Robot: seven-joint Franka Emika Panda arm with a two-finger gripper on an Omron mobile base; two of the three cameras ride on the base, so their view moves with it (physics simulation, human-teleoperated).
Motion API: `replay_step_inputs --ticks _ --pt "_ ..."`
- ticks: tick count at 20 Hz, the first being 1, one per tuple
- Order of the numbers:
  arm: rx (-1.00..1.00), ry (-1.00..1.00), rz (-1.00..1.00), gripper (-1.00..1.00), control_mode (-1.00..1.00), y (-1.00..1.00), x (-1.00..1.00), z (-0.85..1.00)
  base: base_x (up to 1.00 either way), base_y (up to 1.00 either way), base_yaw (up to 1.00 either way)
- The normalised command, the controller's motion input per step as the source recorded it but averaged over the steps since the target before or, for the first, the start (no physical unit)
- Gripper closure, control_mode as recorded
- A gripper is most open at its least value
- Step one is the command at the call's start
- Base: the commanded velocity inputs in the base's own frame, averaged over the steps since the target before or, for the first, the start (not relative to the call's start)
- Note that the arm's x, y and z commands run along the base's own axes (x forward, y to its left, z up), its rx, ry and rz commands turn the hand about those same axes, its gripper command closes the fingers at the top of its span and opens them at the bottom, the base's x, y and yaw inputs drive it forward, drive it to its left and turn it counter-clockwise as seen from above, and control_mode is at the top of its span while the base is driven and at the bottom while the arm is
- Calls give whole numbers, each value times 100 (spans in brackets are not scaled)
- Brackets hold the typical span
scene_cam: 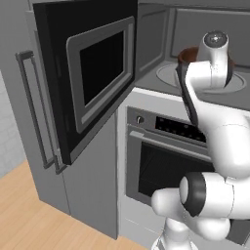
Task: Pick the potato from the sink and place it in the bowl. Then pick the bowl and place it in the microwave. Then close the microwave door and press the start button.
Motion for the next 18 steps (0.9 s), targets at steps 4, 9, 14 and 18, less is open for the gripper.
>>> replay_step_inputs --ticks 4,9,14,18 --pt "0 -46 0 -100 -100 4 0 1 0 0 0" --pt "0 -45 0 -100 -100 11 -37 32 0 0 0" --pt "0 -12 0 -100 -100 34 -93 62 0 0 0" --pt "-5 -1 0 -100 -100 31 -100 47 0 0 0"
